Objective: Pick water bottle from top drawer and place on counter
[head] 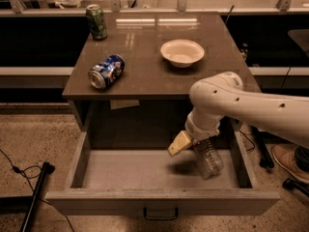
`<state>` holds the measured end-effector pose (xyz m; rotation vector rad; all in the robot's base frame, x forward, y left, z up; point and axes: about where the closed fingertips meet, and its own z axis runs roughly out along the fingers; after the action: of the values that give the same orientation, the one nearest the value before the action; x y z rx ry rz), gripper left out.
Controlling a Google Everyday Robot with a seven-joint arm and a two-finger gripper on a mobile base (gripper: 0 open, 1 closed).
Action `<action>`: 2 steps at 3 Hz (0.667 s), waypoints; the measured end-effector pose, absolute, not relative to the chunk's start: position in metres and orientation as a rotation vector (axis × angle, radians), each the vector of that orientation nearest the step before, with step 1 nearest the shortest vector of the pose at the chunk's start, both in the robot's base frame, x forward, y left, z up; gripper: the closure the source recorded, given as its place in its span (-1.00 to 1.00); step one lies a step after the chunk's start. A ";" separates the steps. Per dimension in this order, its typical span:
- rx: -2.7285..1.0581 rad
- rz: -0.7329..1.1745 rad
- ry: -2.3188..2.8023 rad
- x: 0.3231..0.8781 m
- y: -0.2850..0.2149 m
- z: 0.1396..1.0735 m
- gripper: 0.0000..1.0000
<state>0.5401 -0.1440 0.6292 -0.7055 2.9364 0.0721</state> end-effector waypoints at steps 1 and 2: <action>-0.686 0.075 2.959 0.549 -0.137 0.604 -0.82; -0.682 0.067 2.960 0.555 -0.135 0.597 -0.36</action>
Offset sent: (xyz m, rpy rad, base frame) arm 0.0231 0.0123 -0.0379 -0.0128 0.0111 -0.0245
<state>0.5548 -0.1345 0.5973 -0.6815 2.9600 0.0671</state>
